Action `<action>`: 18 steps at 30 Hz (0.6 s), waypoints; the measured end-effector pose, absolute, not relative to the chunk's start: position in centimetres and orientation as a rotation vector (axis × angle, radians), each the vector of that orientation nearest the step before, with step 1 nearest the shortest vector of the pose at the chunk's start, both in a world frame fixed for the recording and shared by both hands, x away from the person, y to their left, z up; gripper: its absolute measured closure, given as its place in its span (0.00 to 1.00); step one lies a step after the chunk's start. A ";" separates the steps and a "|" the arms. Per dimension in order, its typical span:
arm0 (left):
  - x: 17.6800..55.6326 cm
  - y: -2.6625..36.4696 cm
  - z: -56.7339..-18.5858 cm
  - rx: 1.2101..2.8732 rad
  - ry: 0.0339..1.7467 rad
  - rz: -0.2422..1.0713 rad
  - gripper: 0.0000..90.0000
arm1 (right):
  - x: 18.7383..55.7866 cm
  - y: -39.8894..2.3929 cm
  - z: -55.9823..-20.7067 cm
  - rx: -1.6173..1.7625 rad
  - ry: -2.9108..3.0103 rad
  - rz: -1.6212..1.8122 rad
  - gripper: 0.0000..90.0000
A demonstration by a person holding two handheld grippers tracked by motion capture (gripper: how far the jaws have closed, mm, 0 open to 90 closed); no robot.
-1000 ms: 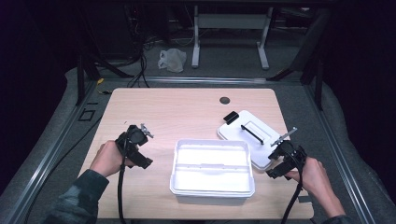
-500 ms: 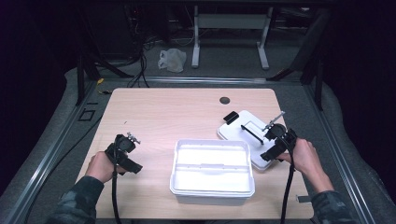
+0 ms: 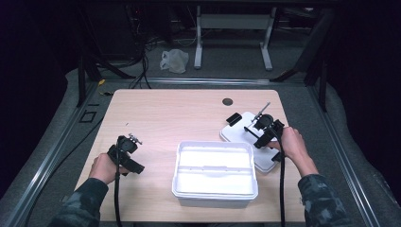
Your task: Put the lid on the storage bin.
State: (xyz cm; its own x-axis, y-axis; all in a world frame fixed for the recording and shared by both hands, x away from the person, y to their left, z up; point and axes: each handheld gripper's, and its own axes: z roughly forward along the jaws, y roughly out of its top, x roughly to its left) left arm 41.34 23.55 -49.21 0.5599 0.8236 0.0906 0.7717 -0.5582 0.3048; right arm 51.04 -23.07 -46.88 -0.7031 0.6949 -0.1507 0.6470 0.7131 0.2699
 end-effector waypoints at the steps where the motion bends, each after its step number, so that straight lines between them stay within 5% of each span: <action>1: 41.4 23.5 -49.3 2.563 1.338 0.326 0.14 | 51.4 -22.8 -47.0 1.063 2.671 0.276 0.41; 13: 41.6 23.8 -49.5 2.562 1.348 0.338 0.15 | 54.2 -20.7 -48.8 1.096 2.696 0.171 0.80; 18: 41.5 23.7 -49.6 2.566 1.348 0.339 0.15 | 54.2 -20.9 -48.8 1.112 2.688 0.161 0.88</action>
